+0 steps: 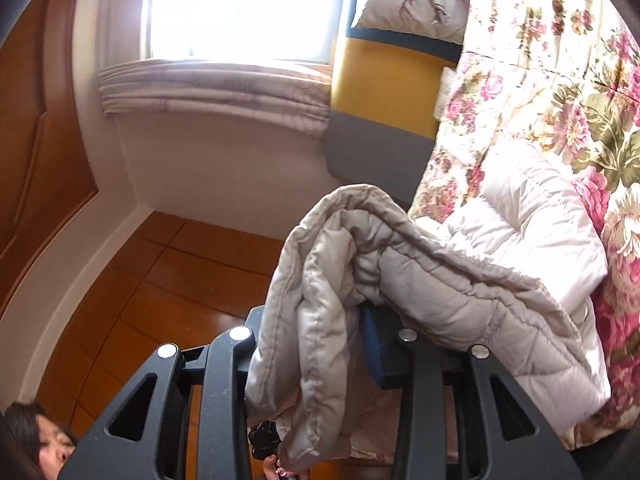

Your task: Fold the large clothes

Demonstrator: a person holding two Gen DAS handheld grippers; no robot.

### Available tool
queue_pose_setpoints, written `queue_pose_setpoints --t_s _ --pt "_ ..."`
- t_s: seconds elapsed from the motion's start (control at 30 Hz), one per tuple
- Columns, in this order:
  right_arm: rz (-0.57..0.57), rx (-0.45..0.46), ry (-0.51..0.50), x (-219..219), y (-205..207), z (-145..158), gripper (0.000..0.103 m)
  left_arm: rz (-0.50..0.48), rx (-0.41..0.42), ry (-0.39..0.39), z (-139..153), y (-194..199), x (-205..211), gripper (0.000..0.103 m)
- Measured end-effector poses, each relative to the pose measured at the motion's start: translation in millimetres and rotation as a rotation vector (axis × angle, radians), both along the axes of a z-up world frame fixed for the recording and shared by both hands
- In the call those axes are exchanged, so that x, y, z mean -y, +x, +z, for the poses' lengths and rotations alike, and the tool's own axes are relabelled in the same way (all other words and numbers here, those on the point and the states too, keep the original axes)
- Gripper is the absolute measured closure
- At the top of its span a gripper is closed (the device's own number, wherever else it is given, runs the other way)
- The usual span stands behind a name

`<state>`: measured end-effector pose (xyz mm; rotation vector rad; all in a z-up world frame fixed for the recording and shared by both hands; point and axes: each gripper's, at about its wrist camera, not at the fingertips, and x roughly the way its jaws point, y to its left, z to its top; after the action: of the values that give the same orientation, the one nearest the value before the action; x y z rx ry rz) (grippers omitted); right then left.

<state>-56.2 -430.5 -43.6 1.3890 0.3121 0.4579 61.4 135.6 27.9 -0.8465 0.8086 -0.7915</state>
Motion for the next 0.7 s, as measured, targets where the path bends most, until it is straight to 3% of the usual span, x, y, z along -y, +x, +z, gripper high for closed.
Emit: queue_pose_setpoints --t_s 0.13,0.2,0.27,0.3,0.43,0.57,0.7 --pt "-0.042 -0.049 0.011 4.8 16.5 -8.9 0.058 0.012 -0.007 0.027 -5.6 17.4 8.0 0.056" --pt "-0.050 -0.053 0.006 6.0 22.5 -12.7 0.049 0.023 -0.002 0.029 -6.7 24.8 11.3 0.028" --pt "-0.060 -0.049 0.012 6.9 28.1 -16.3 0.039 0.044 0.010 0.034 -7.1 29.9 13.6 0.016" --pt "-0.072 -0.047 0.013 7.6 30.0 -17.2 0.031 0.054 0.017 0.049 -7.2 31.7 15.0 0.014" --pt "-0.120 -0.089 -0.066 11.0 39.6 -14.3 0.017 0.103 0.044 0.183 -12.8 39.8 23.2 0.011" --pt "-0.185 -0.216 -0.357 4.8 36.4 4.9 0.011 0.161 0.045 0.380 -26.7 37.3 27.1 0.010" --pt "-0.228 -0.315 -0.673 -11.5 23.6 23.2 0.011 0.205 0.062 0.422 -36.2 23.3 15.4 0.010"
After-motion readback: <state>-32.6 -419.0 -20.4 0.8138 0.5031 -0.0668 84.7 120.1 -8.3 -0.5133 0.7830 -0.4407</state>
